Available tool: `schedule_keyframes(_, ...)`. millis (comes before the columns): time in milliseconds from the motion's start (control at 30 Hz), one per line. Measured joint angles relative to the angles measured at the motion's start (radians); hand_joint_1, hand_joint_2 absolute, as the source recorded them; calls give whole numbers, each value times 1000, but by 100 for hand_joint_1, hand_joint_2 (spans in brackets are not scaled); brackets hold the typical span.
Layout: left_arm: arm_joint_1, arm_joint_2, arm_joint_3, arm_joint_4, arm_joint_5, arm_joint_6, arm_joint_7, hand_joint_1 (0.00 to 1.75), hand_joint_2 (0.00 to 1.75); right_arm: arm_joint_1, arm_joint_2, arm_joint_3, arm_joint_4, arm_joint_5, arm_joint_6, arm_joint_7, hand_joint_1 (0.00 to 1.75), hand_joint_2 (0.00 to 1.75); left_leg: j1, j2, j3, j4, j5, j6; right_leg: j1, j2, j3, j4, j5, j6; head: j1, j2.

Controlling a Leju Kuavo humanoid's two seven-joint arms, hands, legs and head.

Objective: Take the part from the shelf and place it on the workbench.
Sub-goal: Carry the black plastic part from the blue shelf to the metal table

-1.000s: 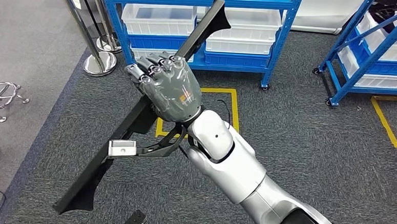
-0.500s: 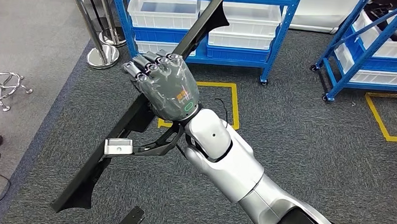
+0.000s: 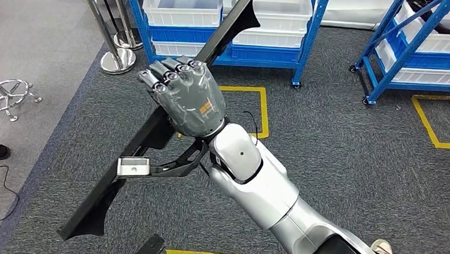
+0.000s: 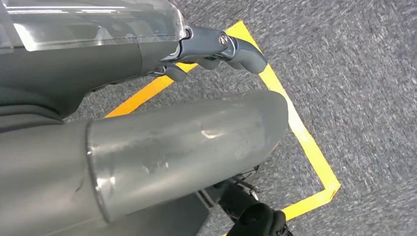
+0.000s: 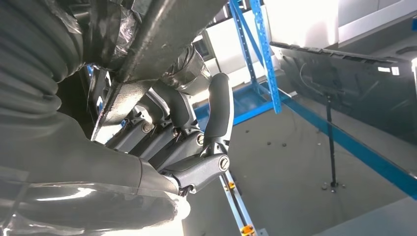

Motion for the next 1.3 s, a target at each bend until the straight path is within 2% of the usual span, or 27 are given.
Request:
schedule_keyframes(33, -1, 0, 0, 0, -1, 2, -1, 0, 0, 0, 0, 0, 0, -5, 2, -2, 175, 175, -3, -1, 41, -62, 0, 5, 1, 0, -4, 1, 5, 5, 0, 0)
schedule_keyframes(67, -3, 0, 0, 0, -1, 4, -3, 0, 0, -1, 0, 0, -1, -12, 10, -6, 175, 175, -6, -1, 68, -107, -8, 10, 1, -1, -6, 1, 10, 10, 0, 0)
schedule_keyframes(133, -3, 0, 0, 0, -1, 6, -8, 0, 0, -4, 0, 0, -1, -27, 32, -17, 175, 175, -9, -1, 78, -136, -16, 20, 1, -2, -8, -3, 21, 23, 0, 0)
schedule_keyframes(200, -2, -1, 0, 0, -3, 7, -10, 0, 0, -8, -2, 0, -1, -33, 49, -28, 175, 175, -5, 2, 77, -148, -2, 36, 1, -1, -16, 10, 13, 33, 0, 0)
schedule_keyframes(267, -3, -3, -1, 0, -6, 7, -12, 0, 0, -15, -5, 0, -1, -39, 62, -34, 175, 175, -2, 6, 71, -157, 13, 51, 0, 1, -52, 89, -44, 41, 0, 0)
schedule_keyframes(333, -3, -3, -1, 0, -9, 7, -14, 0, 0, -19, -10, 1, -1, -52, 76, -37, 175, 175, -3, 12, 60, -155, 19, 57, -2, 1, -101, 212, -108, 47, 0, 0)
schedule_keyframes(367, -1, -4, -1, 0, -10, 7, -14, 0, 0, -19, -13, 1, -1, -59, 80, -37, 175, 175, -4, 16, 55, -152, 21, 58, -2, 1, -114, 251, -119, 48, 0, 0)
schedule_keyframes(400, 0, -4, -2, 0, -10, 7, -14, 0, 0, -19, -15, 2, -1, -66, 82, -38, 175, 175, -4, 20, 50, -148, 22, 57, -3, 0, -110, 255, -113, 49, 0, 0)
schedule_keyframes(433, 0, -4, -2, 0, -11, 7, -15, 0, 0, -20, -17, 2, -1, -72, 82, -38, 175, 175, -4, 26, 47, -143, 22, 56, -3, -4, -87, 222, -90, 48, 0, 0)
schedule_keyframes(500, 0, -5, -4, 0, -12, 7, -15, 0, 0, -23, -18, 3, -3, -78, 82, -38, 175, 175, -7, 38, 42, -131, 16, 50, 2, -33, -13, 98, -40, 41, 0, 0)
schedule_keyframes(533, 0, -6, -4, 0, -12, 7, -16, 0, 0, -26, -17, 4, -5, -81, 82, -38, 175, 175, -9, 45, 39, -124, 13, 45, 6, -49, 13, 48, -27, 35, 0, 0)
schedule_keyframes(567, 0, -6, -4, 0, -13, 7, -16, 0, 0, -28, -17, 5, -6, -83, 81, -38, 175, 175, -12, 52, 37, -120, 11, 41, 10, -59, 25, 19, -23, 30, 0, 0)
schedule_keyframes(600, 0, -6, -4, 0, -13, 7, -16, 0, 0, -29, -17, 6, -7, -84, 81, -38, 175, 175, -15, 60, 35, -118, 11, 37, 13, -60, 25, 11, -26, 24, 0, 0)
schedule_keyframes(667, -1, -6, -5, 0, -14, 7, -16, 0, 0, -29, -17, 6, -8, -86, 81, -38, 175, 175, -15, 74, 34, -117, 7, 28, 11, -40, 20, 5, -19, 12, 0, 0)
schedule_keyframes(733, -2, -6, -5, 0, -15, 7, -16, 0, 0, -31, -16, 7, -9, -86, 81, -38, 175, 175, -11, 54, 21, -84, -22, 18, 6, -22, 19, -3, -10, -1, 0, 0)
schedule_keyframes(800, -1, -6, -5, 0, -16, 7, -16, 0, 0, -33, -15, 8, -9, -90, 81, -38, 175, 175, -6, 19, -25, 24, -86, 9, 3, -4, 16, -5, -4, -9, 0, 0)
schedule_keyframes(833, 0, -6, -5, 0, -17, 7, -16, 0, 0, -33, -15, 8, -9, -93, 81, -38, 175, 175, -5, 10, -53, 89, -113, 7, 3, 7, 13, -5, -2, -11, 0, 0)
schedule_keyframes(867, 1, -6, -5, 0, -17, 7, -16, 0, 0, -33, -15, 8, -9, -96, 81, -38, 175, 175, -4, 6, -74, 137, -127, 5, 4, 18, 11, -3, 0, -11, 0, 0)
schedule_keyframes(900, 1, -6, -5, 0, -17, 7, -16, 0, 0, -32, -15, 8, -9, -99, 81, -38, 175, 175, -3, 5, -81, 151, -121, 4, 4, 29, 9, -2, 1, -11, 0, 0)
schedule_keyframes(933, 1, -6, -5, 0, -17, 7, -16, 0, 0, -32, -15, 8, -9, -102, 81, -38, 175, 175, -2, 2, -69, 126, -96, 5, 4, 41, 7, 1, 2, -10, 0, 0)
schedule_keyframes(967, 0, -6, -5, 0, -18, 7, -16, 0, 0, -32, -15, 8, -10, -104, 81, -38, 175, 175, -1, -5, -42, 69, -59, 8, 4, 52, 7, 3, 2, -9, 0, 0)
schedule_keyframes(1033, -1, -5, -5, 0, -18, 7, -16, 0, 0, -33, -15, 8, -13, -106, 81, -38, 175, 175, 1, -46, 17, -54, -7, 15, 2, 74, 3, 7, 6, -3, 0, 0)
schedule_keyframes(1100, -2, -4, -6, 0, -18, 7, -16, 0, 0, -35, -14, 9, -16, -106, 81, -38, 175, 175, 0, -73, 40, -109, 1, 20, -3, 93, -8, 7, 14, 10, 0, 0)
schedule_keyframes(1167, -4, -5, -6, 0, -18, 7, -15, 0, 0, -35, -16, 9, -17, -107, 80, -39, 175, 175, 0, -59, 43, -125, 7, 28, -5, 109, -16, 1, 24, 26, 0, 0)
schedule_keyframes(1200, -5, -5, -7, 0, -18, 7, -16, 0, 0, -35, -17, 9, -18, -107, 80, -40, 175, 175, 1, -48, 45, -134, 14, 34, -4, 100, -19, 3, 22, 33, 1, 0)
schedule_keyframes(1233, -6, -6, -8, 0, -18, 7, -16, 0, 0, -36, -18, 9, -19, -107, 80, -40, 175, 175, 3, -37, 48, -143, 20, 41, -2, 81, -27, 18, 9, 37, 1, 0)
schedule_keyframes(1300, -6, -7, -9, 0, -18, 7, -16, 0, 0, -38, -19, 9, -22, -107, 80, -41, 175, 175, 2, -11, 49, -152, 28, 50, -1, 30, -68, 109, -48, 43, 1, 0)
